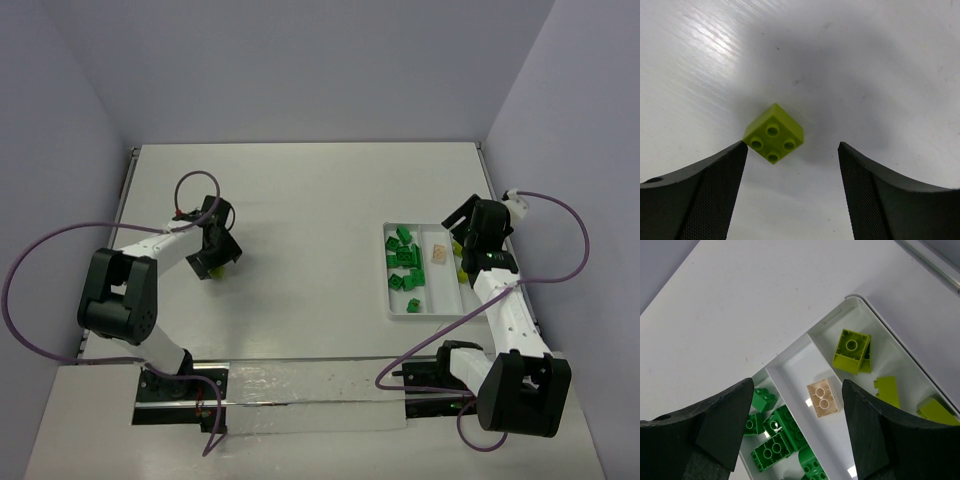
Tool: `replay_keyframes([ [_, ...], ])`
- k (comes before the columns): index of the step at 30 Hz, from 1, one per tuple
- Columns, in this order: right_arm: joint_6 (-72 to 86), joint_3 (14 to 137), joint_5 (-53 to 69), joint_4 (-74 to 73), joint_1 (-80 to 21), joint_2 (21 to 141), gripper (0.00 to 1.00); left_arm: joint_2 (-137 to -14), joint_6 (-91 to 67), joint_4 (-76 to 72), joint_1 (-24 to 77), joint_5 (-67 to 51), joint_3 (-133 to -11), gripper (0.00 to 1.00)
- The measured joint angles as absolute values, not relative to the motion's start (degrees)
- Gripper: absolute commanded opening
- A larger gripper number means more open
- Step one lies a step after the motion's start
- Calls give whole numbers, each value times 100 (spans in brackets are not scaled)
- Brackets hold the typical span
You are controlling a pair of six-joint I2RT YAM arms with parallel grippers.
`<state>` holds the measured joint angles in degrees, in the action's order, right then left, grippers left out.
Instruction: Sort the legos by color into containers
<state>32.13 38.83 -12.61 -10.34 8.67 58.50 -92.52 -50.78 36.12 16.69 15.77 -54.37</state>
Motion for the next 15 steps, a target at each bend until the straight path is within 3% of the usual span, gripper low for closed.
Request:
replay_keyframes([
  [11, 3181, 3885, -1257, -1040, 867, 5850, 79, -9474, -5084, 3514, 1559, 1581, -5451, 62],
  [13, 3170, 3885, -1256, -1042, 867, 5852, 79, -9524, -5083, 3508, 1559, 1581, -5491, 63],
  [15, 3163, 3886, -1256, -1046, 867, 5851, 79, -9558, -5083, 3492, 1559, 1581, -5531, 71],
])
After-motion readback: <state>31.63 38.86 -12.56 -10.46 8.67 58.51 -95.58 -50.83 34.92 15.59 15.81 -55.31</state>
